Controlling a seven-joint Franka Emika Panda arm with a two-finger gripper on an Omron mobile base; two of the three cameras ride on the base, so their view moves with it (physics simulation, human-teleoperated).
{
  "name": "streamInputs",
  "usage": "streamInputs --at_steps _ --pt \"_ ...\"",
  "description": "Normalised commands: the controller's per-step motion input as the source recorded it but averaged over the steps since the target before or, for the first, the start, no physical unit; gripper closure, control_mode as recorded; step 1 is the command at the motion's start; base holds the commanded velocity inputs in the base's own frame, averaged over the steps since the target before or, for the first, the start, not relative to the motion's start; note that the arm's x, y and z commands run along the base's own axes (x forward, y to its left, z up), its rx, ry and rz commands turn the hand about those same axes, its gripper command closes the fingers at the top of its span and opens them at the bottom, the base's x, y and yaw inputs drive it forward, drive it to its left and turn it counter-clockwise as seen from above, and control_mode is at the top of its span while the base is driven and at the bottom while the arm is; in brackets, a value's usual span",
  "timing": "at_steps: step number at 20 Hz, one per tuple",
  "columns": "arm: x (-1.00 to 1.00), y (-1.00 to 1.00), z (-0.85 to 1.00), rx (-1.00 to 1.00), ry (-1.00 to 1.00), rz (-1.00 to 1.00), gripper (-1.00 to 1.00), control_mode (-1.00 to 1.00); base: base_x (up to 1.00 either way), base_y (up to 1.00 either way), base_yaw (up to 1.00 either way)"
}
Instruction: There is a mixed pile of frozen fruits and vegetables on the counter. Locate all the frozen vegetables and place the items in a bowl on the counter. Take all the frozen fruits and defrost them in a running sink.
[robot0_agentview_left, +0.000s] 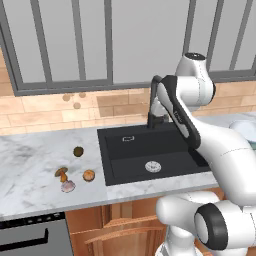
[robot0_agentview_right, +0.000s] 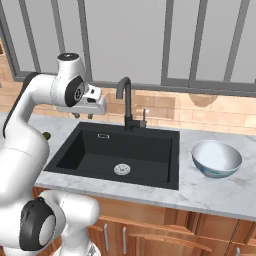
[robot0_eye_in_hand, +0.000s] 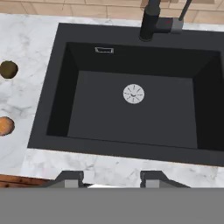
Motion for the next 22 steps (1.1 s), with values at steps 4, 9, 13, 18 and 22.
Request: streamInputs --at_steps 4,9,13,18,22 --pt "-0.04 0.02 0.00 0.00 0.00 0.01 -1.00 -1.00 0.00 0.00 0.00" --pt "-0.15 0.16 -0.04 0.00 0.00 0.03 -1.00 -1.00 0.00 0.00 0.00" --pt "-0.10 0.36 -0.13 0.00 0.01 0.02 -1.00 -1.00 0.00 0.00 0.00" --pt "-0.13 0.40 -0.14 0.00 0.01 0.02 -1.00 -1.00 0.00 0.00 0.00" --pt "-0.10 0.40 -0.18 0.00 0.00 0.02 -1.00 -1.00 0.00 0.00 0.00"
